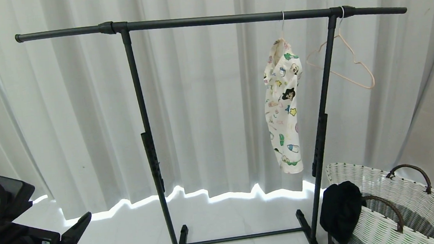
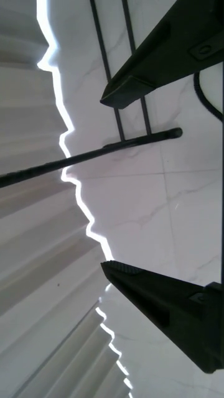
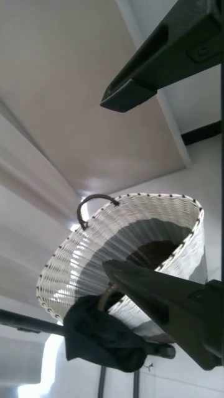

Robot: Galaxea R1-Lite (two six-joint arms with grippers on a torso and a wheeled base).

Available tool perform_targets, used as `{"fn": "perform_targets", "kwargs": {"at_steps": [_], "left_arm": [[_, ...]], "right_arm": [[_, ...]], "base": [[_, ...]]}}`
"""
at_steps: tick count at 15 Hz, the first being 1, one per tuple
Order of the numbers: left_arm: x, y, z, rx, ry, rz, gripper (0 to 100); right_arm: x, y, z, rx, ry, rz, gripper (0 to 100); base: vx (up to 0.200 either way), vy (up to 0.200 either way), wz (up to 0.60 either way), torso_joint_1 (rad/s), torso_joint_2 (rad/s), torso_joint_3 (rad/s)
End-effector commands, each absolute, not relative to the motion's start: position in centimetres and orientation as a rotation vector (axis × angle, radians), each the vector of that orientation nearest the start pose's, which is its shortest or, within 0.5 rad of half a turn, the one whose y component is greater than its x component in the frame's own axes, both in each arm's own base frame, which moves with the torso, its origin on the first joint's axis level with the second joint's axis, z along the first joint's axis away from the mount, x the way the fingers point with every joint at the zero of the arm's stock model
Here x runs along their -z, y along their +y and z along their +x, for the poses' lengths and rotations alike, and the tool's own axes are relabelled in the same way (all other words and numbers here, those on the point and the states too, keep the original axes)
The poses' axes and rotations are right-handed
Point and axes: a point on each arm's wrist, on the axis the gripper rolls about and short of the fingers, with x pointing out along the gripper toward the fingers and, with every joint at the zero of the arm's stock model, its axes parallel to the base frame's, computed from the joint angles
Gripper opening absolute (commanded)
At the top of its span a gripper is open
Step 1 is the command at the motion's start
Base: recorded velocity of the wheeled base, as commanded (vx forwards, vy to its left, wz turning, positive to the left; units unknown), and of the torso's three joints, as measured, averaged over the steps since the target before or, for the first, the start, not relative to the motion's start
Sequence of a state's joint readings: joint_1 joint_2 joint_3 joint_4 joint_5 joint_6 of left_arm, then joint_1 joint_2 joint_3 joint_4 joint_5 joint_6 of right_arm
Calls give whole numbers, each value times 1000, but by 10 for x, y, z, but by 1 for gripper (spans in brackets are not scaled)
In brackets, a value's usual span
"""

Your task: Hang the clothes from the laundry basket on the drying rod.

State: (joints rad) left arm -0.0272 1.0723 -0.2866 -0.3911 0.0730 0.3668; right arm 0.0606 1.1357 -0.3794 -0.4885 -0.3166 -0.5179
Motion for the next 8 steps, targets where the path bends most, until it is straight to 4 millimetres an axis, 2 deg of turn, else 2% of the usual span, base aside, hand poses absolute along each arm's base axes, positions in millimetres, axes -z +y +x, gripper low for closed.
{"fn": "perform_targets", "kwargs": {"at_steps": [1,4,8], "left_arm": [[-153,-4,129,42,401,385,100],[-151,-8,130,78,407,392,100],[-149,-17,130,142,406,402,100]], "right_arm": [[-177,2,152,175,341,-566,100],[-170,3,156,167,375,-572,100],[-148,-1,165,117,488,-570,100]], "base": [[200,0,0,-17,7,22],[200,0,0,-2,7,5],[200,0,0,4,7,1]]}}
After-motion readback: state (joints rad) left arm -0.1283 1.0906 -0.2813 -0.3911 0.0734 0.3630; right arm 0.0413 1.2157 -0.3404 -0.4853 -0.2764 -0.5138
